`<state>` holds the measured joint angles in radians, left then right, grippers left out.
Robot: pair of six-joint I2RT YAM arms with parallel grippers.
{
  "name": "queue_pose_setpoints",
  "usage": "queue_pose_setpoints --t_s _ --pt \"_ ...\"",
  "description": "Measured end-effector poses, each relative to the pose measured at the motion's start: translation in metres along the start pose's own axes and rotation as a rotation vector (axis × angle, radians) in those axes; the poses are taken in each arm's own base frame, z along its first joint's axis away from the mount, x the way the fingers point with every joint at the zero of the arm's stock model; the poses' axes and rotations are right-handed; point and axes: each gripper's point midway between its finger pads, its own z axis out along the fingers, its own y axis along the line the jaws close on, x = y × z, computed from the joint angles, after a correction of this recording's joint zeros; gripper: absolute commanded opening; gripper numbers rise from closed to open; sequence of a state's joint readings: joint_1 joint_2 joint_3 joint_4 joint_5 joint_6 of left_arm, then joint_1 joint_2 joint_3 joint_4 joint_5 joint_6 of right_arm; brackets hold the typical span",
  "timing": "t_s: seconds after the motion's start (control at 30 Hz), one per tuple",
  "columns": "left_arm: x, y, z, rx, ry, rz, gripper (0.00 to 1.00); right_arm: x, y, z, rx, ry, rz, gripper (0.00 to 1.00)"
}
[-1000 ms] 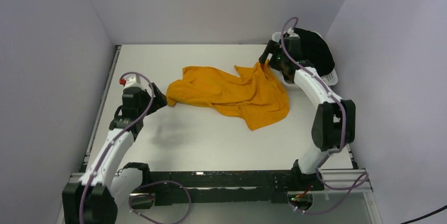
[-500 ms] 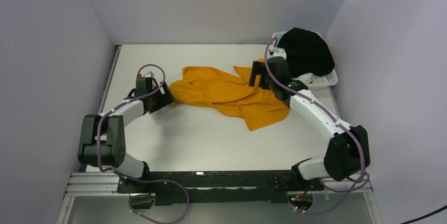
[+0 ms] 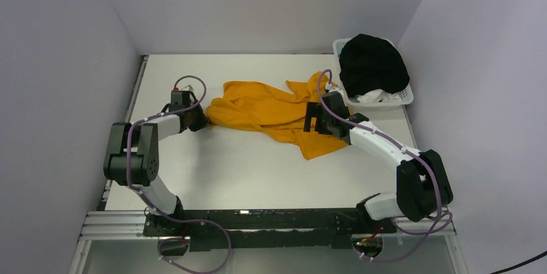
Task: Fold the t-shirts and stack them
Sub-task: Flatten out the tshirt
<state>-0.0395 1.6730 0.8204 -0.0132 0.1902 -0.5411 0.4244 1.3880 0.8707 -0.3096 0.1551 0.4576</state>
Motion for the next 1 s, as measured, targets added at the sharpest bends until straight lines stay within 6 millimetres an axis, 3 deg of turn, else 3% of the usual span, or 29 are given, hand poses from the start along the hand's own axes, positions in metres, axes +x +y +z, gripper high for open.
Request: queue_pose_setpoints --t_s 0.3,0.47,0.53,0.6,0.7,0.8,0.93,1.0 --pt "0.005 0.003 -0.012 -0.008 -0.025 -0.009 0.0 0.077 0.023 -0.011 -0.034 0.174 -0.096 0.9" --pt "0.004 -0.002 -0.033 -0.013 -0.078 -0.007 0.0 0.104 0.014 -0.001 0.019 0.244 -0.1 0.82" --pt "0.002 -0.004 -0.041 -0.015 -0.102 -0.004 0.0 0.114 0.005 0.009 0.064 0.263 -0.111 0.71" --pt "0.001 -0.006 -0.046 -0.015 -0.12 -0.003 0.0 0.109 0.008 0.015 0.071 0.233 -0.105 0.58" --pt "0.001 -0.004 -0.051 -0.03 -0.134 -0.008 0.0 0.103 0.004 0.022 0.113 0.201 -0.098 0.24" --pt "0.003 0.0 -0.057 -0.05 -0.139 -0.009 0.0 0.094 -0.003 0.026 0.171 0.159 -0.073 0.0" --pt "-0.005 -0.005 -0.076 -0.042 -0.182 -0.004 0.0 0.087 -0.016 0.017 0.248 0.121 -0.064 0.0" --pt "-0.014 -0.012 -0.091 -0.017 -0.231 0.002 0.0 0.071 -0.018 0.003 0.256 0.064 -0.058 0.0"
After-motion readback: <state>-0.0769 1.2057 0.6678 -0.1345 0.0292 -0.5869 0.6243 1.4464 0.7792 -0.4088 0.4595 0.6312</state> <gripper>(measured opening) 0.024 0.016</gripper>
